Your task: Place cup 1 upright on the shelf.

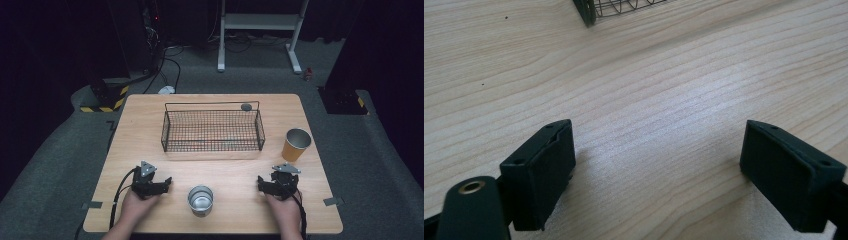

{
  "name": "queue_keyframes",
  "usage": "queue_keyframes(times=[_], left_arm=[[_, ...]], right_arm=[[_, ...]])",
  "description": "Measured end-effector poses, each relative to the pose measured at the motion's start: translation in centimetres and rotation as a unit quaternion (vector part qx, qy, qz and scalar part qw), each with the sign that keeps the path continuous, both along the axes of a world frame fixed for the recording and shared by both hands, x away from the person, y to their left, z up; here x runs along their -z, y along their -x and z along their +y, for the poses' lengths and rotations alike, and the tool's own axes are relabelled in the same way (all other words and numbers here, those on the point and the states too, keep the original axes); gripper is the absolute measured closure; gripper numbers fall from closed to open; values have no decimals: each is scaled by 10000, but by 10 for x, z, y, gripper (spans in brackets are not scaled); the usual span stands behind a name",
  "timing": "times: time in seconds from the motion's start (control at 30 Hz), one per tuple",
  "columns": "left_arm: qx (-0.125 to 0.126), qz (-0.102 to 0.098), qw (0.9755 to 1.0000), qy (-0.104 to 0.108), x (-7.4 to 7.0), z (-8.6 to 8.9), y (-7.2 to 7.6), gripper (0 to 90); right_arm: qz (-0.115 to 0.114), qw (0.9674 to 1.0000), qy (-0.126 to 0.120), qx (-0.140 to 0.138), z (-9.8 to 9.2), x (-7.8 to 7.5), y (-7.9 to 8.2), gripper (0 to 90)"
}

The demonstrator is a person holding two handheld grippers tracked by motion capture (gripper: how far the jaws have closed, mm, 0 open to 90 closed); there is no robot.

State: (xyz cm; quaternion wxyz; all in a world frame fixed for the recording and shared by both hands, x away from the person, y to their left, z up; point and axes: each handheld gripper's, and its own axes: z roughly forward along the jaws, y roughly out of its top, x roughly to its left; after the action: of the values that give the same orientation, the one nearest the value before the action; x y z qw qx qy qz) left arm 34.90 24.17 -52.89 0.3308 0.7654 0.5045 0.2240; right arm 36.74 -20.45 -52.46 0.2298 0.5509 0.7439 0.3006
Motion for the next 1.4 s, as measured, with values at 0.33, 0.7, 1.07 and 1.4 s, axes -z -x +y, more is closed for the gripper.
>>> queue_keyframes(times=[0.33, 0.7, 1.07, 1.4], left_arm=[[13, -1, 10000, -6, 0, 0, 0, 150], [21, 7, 10000, 9, 0, 0, 0, 149], [28, -4, 10000, 0, 0, 0, 0, 150], [64, 2, 10000, 37, 1, -1, -1, 137]], right_arm=[[-255, 9996, 99, 36, -3, -6, 6, 135], [-660, 9977, 35, 176, -15, -11, 15, 124], [-838, 9961, 66, 265, -21, -14, 12, 98], [-1086, 9929, 136, 474, -37, -23, 11, 93]])
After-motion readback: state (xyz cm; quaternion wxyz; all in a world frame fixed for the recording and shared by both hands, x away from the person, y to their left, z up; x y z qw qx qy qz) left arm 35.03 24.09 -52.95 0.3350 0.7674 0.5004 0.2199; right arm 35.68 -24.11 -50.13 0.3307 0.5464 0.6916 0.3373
